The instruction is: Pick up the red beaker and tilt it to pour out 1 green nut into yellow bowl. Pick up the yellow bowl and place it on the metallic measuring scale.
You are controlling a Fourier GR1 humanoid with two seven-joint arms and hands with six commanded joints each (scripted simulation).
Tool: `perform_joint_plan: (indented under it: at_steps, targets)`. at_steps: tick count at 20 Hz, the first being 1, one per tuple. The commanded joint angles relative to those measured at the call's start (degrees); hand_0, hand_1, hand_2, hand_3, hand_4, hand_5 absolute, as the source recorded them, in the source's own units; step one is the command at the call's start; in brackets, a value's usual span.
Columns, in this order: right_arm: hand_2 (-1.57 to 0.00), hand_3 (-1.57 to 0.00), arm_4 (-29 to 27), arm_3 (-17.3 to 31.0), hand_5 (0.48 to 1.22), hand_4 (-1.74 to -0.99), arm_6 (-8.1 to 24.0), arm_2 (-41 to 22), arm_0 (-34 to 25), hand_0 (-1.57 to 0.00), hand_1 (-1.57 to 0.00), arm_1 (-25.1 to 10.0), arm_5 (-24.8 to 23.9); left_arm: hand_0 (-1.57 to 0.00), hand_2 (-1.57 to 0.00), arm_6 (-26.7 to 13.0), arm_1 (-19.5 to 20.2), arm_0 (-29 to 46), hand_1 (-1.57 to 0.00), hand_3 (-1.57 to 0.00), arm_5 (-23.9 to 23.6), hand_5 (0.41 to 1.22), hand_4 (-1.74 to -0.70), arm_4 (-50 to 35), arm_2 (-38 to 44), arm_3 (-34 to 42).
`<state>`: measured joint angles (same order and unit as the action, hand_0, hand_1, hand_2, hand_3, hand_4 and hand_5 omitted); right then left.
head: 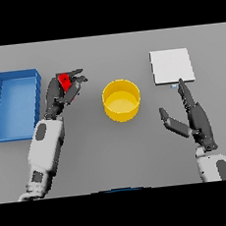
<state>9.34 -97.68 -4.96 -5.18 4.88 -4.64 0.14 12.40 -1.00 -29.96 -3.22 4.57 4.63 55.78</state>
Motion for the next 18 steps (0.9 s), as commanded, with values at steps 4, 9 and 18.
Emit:
perform_joint_plan:
  at_steps: [4,9,18]
  targets:
    - [0.0,0.0,1.1,1.3,0.65,-1.226,-1.3,-0.6,-0.5,0.0,0.0,0.4,-0.4,-1.55,-1.55,-4.2,1.7,-0.4,-1.55,-1.55,1.3,1.131,-1.72,0.3,-2.6,5.3]
    - [0.0,0.0,2.1,0.1,0.661,-1.219,-2.5,-0.4,-0.3,0.0,0.0,-0.5,-0.9,-1.56,-1.56,-6.4,4.6,-2.8,-1.56,-1.55,1.5,1.138,-1.72,2.7,-4.4,3.9]
    - [0.0,0.0,3.0,-0.1,0.663,-1.183,-1.1,-0.6,0.3,0.0,0.0,-1.4,-0.6,-1.57,-1.57,-13.4,12.6,-9.3,-1.57,-1.57,4.6,1.127,-1.74,16.9,-17.7,4.1]
